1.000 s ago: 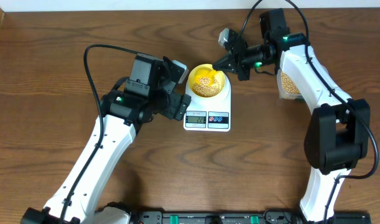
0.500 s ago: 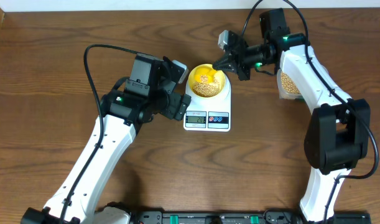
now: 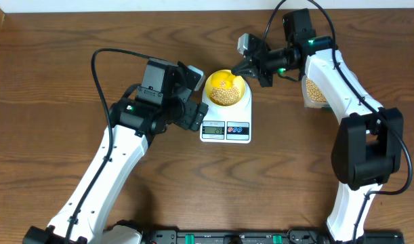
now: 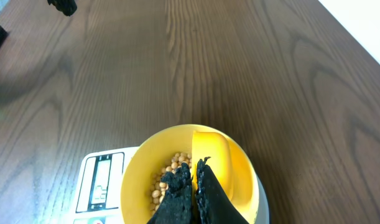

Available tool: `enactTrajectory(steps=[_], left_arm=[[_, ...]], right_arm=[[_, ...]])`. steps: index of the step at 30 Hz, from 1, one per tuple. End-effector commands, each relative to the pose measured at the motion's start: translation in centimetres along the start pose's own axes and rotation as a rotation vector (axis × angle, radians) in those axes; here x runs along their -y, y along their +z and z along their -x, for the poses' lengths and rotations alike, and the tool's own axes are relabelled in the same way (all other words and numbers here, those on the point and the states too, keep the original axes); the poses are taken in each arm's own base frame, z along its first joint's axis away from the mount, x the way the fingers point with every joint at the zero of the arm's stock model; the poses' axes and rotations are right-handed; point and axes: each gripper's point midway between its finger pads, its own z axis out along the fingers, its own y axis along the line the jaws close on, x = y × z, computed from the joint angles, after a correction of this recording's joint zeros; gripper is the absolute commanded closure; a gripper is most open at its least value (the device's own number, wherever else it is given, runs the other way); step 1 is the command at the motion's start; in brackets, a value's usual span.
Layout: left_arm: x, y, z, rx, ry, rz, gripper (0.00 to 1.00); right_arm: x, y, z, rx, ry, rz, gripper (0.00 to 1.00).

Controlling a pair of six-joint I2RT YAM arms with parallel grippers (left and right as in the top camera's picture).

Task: Scoop item into bowl and weigh 50g on scale
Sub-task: 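Shake the tilted scoop over the bowl to empty remaining soybeans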

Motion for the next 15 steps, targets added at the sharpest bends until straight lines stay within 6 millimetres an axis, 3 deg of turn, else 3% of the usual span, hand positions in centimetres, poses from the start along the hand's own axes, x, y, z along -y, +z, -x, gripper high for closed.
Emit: enactTrajectory(steps=[1, 15], left_arm=[[0.03, -0.02, -0.05, 0.001, 0.014, -0.006, 0.13], [0.03, -0.02, -0.05, 0.001, 0.014, -0.006, 0.13]], right_arm=[[-0.17, 0.50, -0.34, 0.020, -0.008, 0.023, 0.99], [-0.11, 0.48, 0.03, 0.037, -0.022, 0.025, 0.99]])
